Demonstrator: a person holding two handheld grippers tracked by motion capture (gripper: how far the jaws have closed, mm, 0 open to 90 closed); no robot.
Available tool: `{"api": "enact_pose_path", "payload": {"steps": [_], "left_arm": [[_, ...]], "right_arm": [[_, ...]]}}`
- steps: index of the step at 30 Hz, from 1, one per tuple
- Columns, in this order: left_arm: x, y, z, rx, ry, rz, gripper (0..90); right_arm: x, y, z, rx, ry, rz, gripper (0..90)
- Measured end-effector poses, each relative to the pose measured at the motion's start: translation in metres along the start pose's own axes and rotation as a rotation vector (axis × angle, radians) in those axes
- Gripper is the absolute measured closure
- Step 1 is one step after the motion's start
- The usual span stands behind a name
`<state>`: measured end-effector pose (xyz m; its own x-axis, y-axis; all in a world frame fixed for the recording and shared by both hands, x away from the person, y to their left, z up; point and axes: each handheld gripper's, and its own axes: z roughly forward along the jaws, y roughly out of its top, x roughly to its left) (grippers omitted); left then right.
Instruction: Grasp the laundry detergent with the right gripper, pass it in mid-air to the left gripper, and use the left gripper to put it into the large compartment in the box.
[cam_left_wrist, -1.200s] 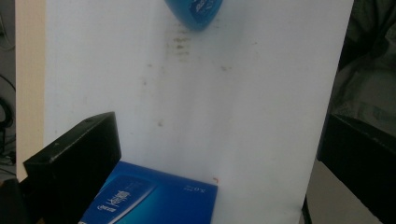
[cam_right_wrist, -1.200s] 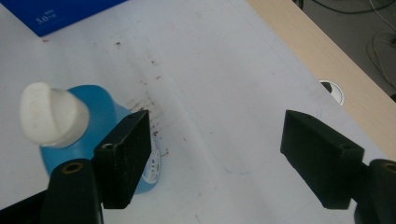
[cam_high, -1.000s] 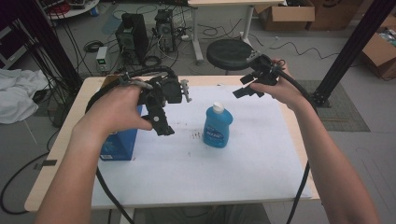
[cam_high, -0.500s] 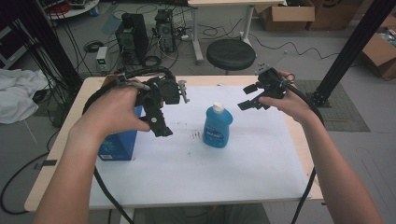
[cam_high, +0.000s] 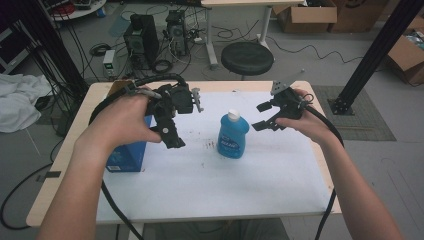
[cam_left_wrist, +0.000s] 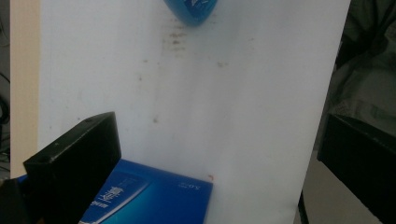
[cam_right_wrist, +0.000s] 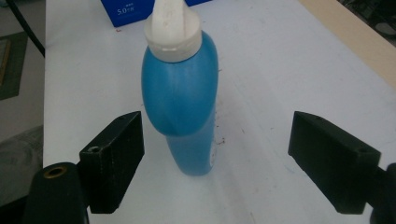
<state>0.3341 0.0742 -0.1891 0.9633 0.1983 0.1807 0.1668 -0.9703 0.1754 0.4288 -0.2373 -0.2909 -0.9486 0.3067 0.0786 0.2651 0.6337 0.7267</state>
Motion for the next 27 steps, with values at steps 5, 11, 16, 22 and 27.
{"api": "enact_pose_path", "payload": {"steps": [5,11,16,22,27], "left_arm": [[0.0,0.0,0.001,0.001,0.001,0.001,0.1],[-0.001,-0.001,0.001,-0.009,0.002,-0.005,0.1],[-0.001,-0.001,0.0,-0.002,0.002,0.003,0.1],[-0.001,-0.002,0.0,0.0,0.003,0.001,0.1],[-0.001,-0.002,0.001,0.004,0.004,0.004,0.1]], "right_arm": [[0.005,-0.005,0.01,0.003,0.007,-0.009,18.1],[0.011,-0.006,0.02,-0.01,0.006,-0.019,18.8],[0.014,-0.005,0.031,-0.001,0.006,-0.025,19.0],[0.017,-0.006,0.043,0.006,0.001,-0.031,19.4],[0.019,-0.007,0.054,0.009,0.001,-0.034,19.9]]}}
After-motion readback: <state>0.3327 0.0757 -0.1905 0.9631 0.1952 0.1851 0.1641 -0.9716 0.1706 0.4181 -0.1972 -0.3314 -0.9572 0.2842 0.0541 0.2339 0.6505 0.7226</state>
